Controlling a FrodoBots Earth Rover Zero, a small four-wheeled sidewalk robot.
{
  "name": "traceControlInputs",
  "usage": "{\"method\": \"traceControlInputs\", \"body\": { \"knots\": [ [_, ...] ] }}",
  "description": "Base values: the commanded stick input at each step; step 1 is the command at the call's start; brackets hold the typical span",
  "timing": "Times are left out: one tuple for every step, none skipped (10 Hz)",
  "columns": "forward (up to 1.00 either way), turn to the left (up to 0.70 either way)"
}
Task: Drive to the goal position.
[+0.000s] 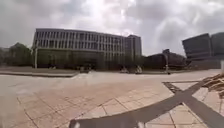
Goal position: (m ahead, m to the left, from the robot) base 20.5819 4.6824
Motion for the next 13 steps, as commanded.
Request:
{"method": "traceControlInputs", "body": {
  "knots": [
    [0.60, -0.15],
    [0.60, -0.15],
    [0.60, -0.14],
    [0.60, -0.08],
    [0.60, -0.02],
    [0.60, 0.00],
    [0.60, 0.00],
    [0.60, 0.00],
    [0.60, 0.00],
    [0.60, 0.00],
    [0.60, 0.00],
    [0.60, 0.00],
    [0.60, 0.00]
  ]
}}
